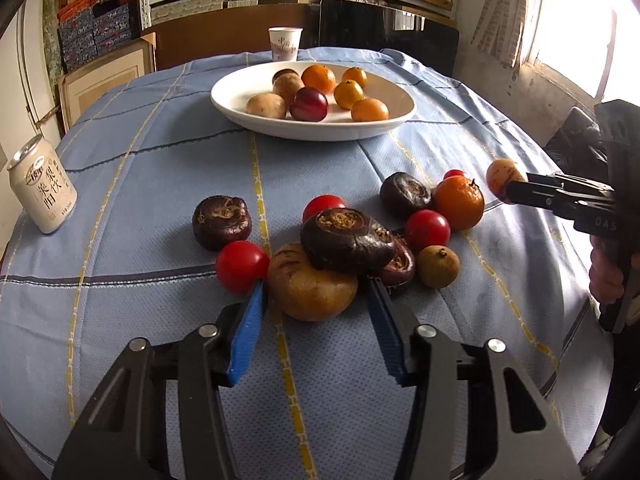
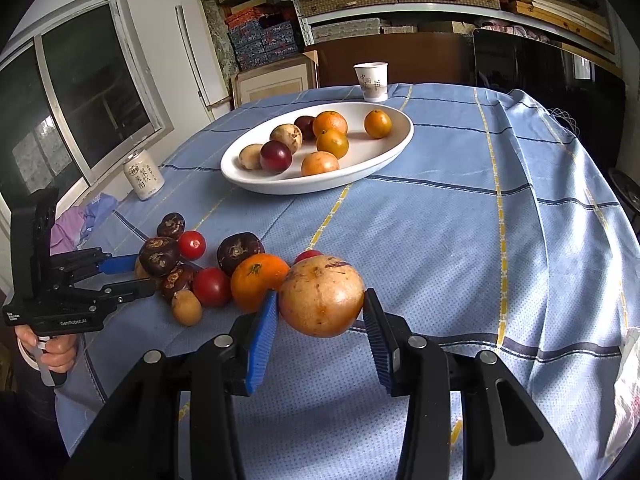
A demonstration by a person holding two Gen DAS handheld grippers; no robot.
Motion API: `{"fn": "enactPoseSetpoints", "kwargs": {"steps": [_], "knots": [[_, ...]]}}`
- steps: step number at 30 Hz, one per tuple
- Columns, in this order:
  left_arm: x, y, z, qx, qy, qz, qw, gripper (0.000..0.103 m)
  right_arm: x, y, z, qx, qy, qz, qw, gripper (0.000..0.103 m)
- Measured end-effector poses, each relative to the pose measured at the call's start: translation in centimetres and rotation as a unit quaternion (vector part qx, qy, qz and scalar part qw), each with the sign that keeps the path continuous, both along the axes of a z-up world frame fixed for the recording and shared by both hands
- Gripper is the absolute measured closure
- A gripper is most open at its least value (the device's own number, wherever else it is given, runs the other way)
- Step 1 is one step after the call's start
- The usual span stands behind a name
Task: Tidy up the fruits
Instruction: 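Grasp a pinkish-tan fruit with the right tool while the left tool grasps a striped tan fruit, then carry both fruits onto the white plate and open both tools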
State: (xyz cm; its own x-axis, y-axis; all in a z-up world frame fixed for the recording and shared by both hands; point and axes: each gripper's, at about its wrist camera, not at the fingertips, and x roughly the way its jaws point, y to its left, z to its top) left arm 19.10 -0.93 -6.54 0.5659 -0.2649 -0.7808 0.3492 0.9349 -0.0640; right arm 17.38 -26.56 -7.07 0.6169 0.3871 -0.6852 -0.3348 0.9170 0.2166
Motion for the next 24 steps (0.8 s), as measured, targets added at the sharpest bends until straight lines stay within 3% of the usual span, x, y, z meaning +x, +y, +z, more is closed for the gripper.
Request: {"fn": "enactPoseSetpoints", "kwargs": {"steps": [4, 12, 24], "knots": [[0.4, -0.3, -0.5, 0.011, 0.012, 0.001, 0.9999, 0.052, -0.1, 0.0, 0.0, -0.003, -0.002, 0.000, 1.000, 0.059], [0.8, -0.6, -0.2, 0.023, -0.003, 0.010, 0.9997, 0.052, -0.4, 0.2, 0.2, -0.007, -0.007, 0.004, 1.000, 0.059], [0.7, 0.7, 0.0, -0.018, 0.011, 0.020, 0.9996, 0.057, 0.0, -0.3, -0.8, 0.018, 0.021, 0.004, 1.000, 0.059]]}}
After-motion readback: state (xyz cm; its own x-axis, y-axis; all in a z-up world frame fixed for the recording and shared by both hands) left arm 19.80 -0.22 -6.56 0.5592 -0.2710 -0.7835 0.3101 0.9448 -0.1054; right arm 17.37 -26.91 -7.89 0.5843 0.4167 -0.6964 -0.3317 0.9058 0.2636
